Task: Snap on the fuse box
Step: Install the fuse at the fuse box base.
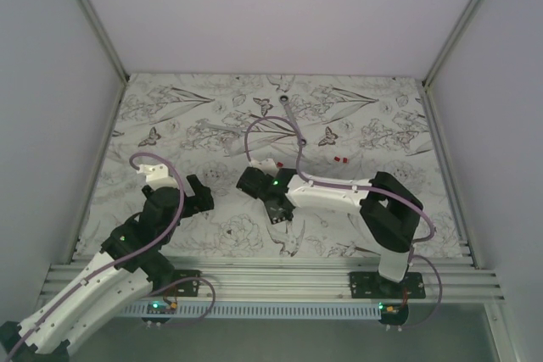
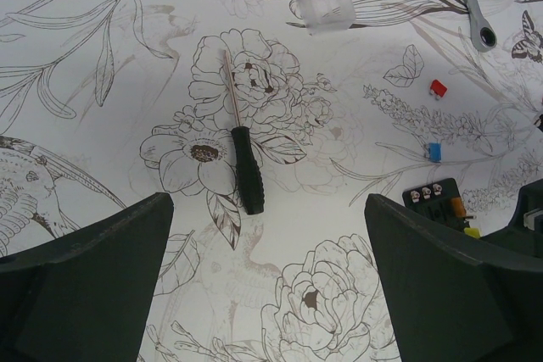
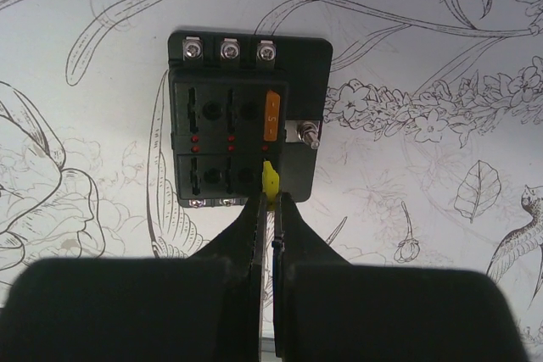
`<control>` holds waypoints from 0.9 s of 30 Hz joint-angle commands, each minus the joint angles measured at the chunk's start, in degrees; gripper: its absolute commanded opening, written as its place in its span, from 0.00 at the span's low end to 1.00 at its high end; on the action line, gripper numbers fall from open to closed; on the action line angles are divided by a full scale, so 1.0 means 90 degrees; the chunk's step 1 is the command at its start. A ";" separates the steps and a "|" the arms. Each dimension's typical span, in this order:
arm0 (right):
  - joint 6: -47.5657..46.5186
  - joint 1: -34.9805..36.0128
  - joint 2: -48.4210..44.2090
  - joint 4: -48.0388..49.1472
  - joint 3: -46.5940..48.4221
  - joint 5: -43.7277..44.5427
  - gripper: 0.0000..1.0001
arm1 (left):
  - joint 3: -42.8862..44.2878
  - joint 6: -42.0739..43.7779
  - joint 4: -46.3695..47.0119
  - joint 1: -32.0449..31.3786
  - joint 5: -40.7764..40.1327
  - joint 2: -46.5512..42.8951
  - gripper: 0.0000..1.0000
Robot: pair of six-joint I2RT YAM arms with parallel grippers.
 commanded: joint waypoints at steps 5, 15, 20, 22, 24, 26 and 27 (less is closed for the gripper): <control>0.0156 0.0071 0.0333 -0.0243 0.0277 0.0190 0.00 | -0.0088 -0.0022 -0.0136 0.0036 -0.0111 -0.0067 1.00; -0.0102 0.0103 0.0458 -0.0364 0.0371 0.0343 0.00 | -0.0089 -0.0032 -0.0138 0.0039 -0.0126 -0.0063 1.00; -0.0655 0.0124 0.0333 -0.0365 0.0475 0.0317 0.00 | -0.0089 -0.0027 -0.0138 0.0037 -0.0126 -0.0075 1.00; -0.0797 0.0126 0.0294 -0.0367 0.0526 0.0265 0.00 | -0.0089 -0.0026 -0.0137 0.0032 -0.0126 -0.0087 1.00; -0.0915 0.0126 0.0281 -0.0376 0.0555 0.0226 0.00 | -0.0098 -0.0023 -0.0137 0.0036 -0.0130 -0.0106 1.00; -0.1022 0.0126 0.0276 -0.0377 0.0570 0.0159 0.00 | -0.0098 -0.0022 -0.0135 0.0036 -0.0126 -0.0108 1.00; -0.1073 0.0126 0.0278 -0.0377 0.0567 0.0136 0.00 | -0.0093 -0.0022 -0.0136 0.0036 -0.0122 -0.0109 1.00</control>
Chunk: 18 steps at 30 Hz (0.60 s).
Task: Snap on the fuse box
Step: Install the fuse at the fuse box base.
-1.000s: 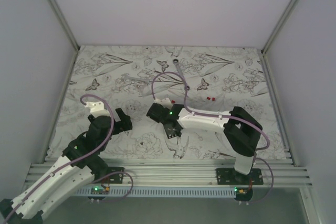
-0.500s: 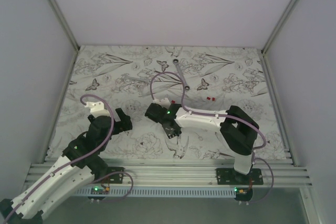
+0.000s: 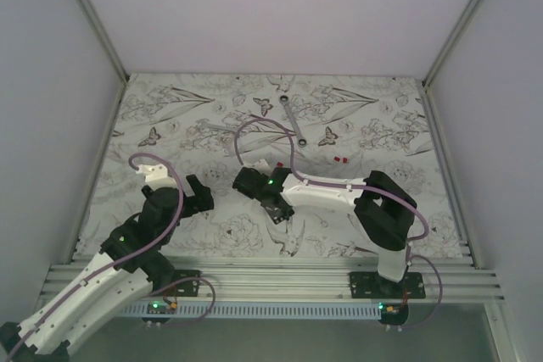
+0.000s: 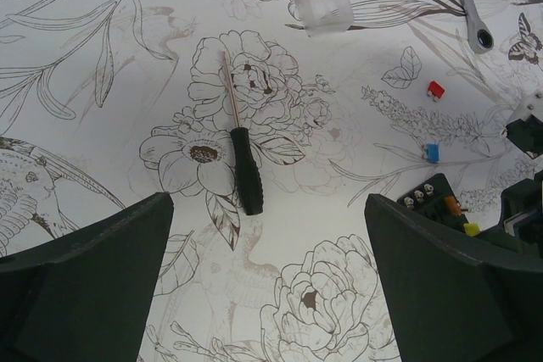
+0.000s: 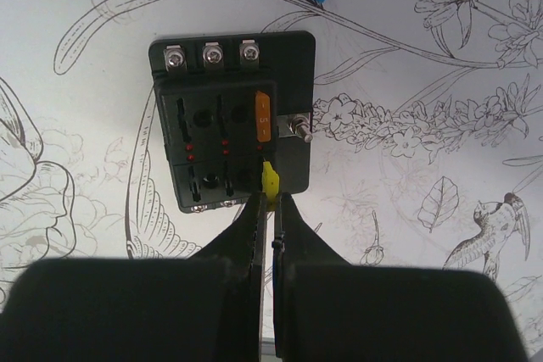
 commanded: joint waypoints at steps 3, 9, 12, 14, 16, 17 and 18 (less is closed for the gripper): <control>-0.0441 0.0067 0.0011 -0.0095 0.0234 -0.0097 0.00 | -0.0098 -0.0023 -0.0130 0.0039 -0.0125 -0.0074 1.00; -0.0489 0.0068 0.0120 -0.0071 0.0183 -0.0087 0.00 | -0.0098 -0.0029 -0.0128 0.0036 -0.0132 -0.0064 1.00; -0.0494 0.0068 0.0162 -0.0053 0.0167 -0.0129 0.00 | -0.0098 -0.0022 -0.0132 0.0036 -0.0136 -0.0068 1.00; -0.0499 0.0068 0.0175 -0.0028 0.0147 -0.0145 0.00 | -0.0099 -0.0023 -0.0129 0.0034 -0.0134 -0.0064 1.00; -0.0503 0.0068 0.0200 -0.0012 0.0129 -0.0155 0.00 | -0.0098 -0.0025 -0.0127 0.0036 -0.0134 -0.0068 1.00; -0.0502 0.0068 0.0219 -0.0008 0.0126 -0.0155 0.00 | -0.0098 -0.0018 -0.0132 0.0036 -0.0135 -0.0071 1.00; -0.0512 0.0068 0.0238 -0.0007 0.0124 -0.0157 0.00 | -0.0103 -0.0020 -0.0132 0.0037 -0.0136 -0.0070 1.00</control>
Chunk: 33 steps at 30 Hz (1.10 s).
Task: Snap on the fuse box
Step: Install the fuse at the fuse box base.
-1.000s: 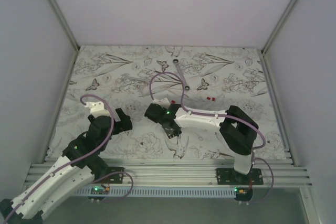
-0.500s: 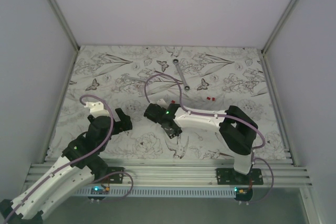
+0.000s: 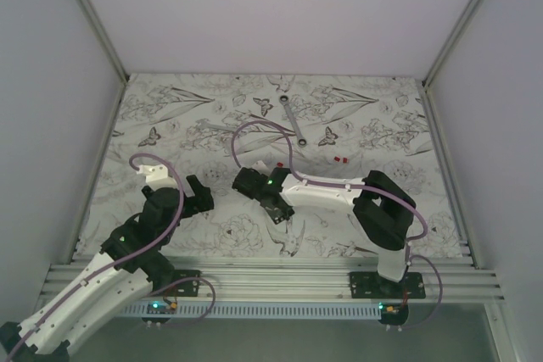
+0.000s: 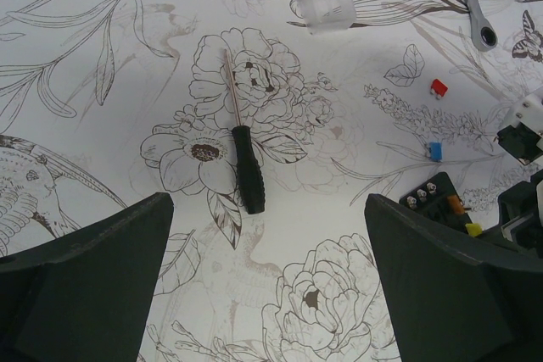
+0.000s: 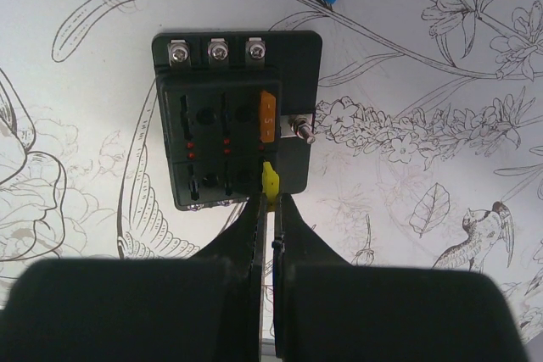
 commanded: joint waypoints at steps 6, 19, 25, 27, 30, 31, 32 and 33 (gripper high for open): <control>-0.0168 0.0068 0.0245 0.0143 0.0101 -0.0196 0.00 | -0.0077 -0.0025 -0.0130 0.0036 -0.0134 -0.0071 1.00; -0.0201 0.0106 0.0043 0.0381 0.0041 -0.0349 0.05 | -0.0086 -0.0039 -0.0130 0.0036 -0.0130 -0.0086 1.00; -0.0194 0.0107 -0.0032 0.0439 -0.0045 -0.0381 0.05 | -0.0086 -0.0044 -0.0130 0.0037 -0.0116 -0.0089 1.00; -0.0193 0.0105 0.0056 0.0479 -0.0063 -0.0412 0.05 | -0.0086 -0.0045 -0.0129 0.0037 -0.0116 -0.0084 1.00; -0.0141 0.0107 0.0177 0.0493 -0.0076 -0.0406 0.04 | -0.0086 -0.0046 -0.0130 0.0037 -0.0114 -0.0084 1.00; -0.0127 0.0107 0.0204 0.0486 -0.0079 -0.0387 0.04 | -0.0080 -0.0042 -0.0130 0.0036 -0.0116 -0.0086 1.00; -0.0094 0.0107 0.0227 0.0471 -0.0092 -0.0355 0.04 | -0.0081 -0.0046 -0.0129 0.0036 -0.0115 -0.0085 1.00; -0.0062 0.0107 0.0239 0.0432 -0.0107 -0.0322 0.04 | -0.0086 -0.0042 -0.0125 0.0036 -0.0115 -0.0084 1.00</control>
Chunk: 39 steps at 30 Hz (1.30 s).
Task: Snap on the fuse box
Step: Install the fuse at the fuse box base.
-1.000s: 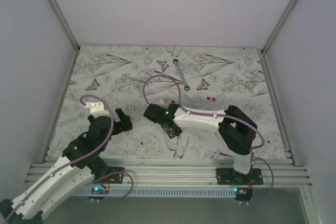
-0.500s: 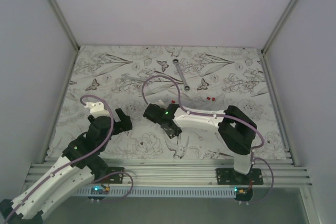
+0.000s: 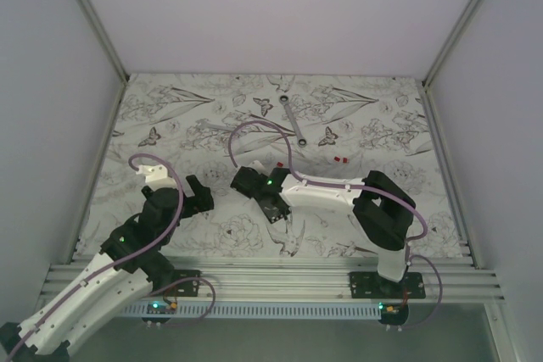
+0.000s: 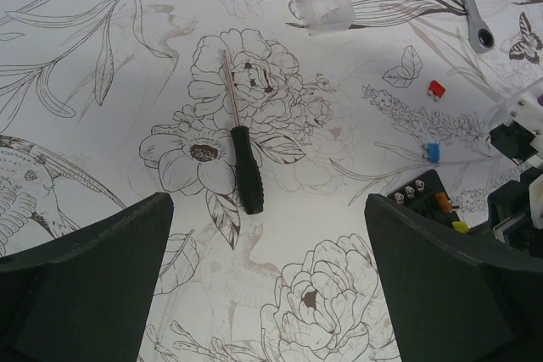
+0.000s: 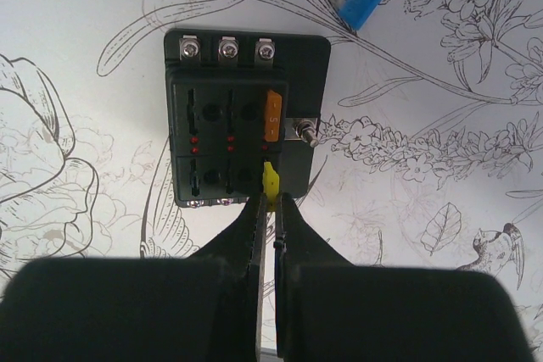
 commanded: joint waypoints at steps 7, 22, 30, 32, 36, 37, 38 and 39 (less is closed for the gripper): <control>0.0267 0.0028 -0.0025 -0.0252 -0.0325 0.0314 0.00 | -0.0081 -0.0020 -0.0130 0.0036 -0.0106 -0.0059 1.00; 0.0080 -0.0200 0.0073 -0.0332 -0.0383 -0.0115 0.00 | -0.0081 -0.0022 -0.0130 0.0036 -0.0096 -0.0057 1.00; 0.0102 -0.0259 0.0113 -0.0346 -0.0159 -0.0180 0.04 | -0.0081 -0.0028 -0.0130 0.0031 -0.0106 -0.0055 1.00; 0.0106 -0.0261 0.0105 -0.0328 -0.0120 -0.0198 0.07 | -0.0081 -0.0028 -0.0121 0.0041 -0.0101 -0.0056 1.00; 0.0104 -0.0264 -0.0004 -0.0256 -0.0109 -0.0268 0.13 | -0.0081 -0.0037 -0.0120 0.0036 -0.0113 -0.0039 1.00; 0.0099 -0.0261 -0.0048 -0.0236 -0.0124 -0.0293 0.14 | -0.0081 -0.0037 -0.0120 0.0036 -0.0111 -0.0039 1.00; 0.0106 -0.0264 -0.0091 -0.0215 -0.0133 -0.0306 0.15 | -0.0080 -0.0038 -0.0119 0.0037 -0.0111 -0.0039 1.00; 0.0113 -0.0263 -0.0138 -0.0195 -0.0138 -0.0311 0.16 | -0.0081 -0.0039 -0.0120 0.0034 -0.0108 -0.0038 1.00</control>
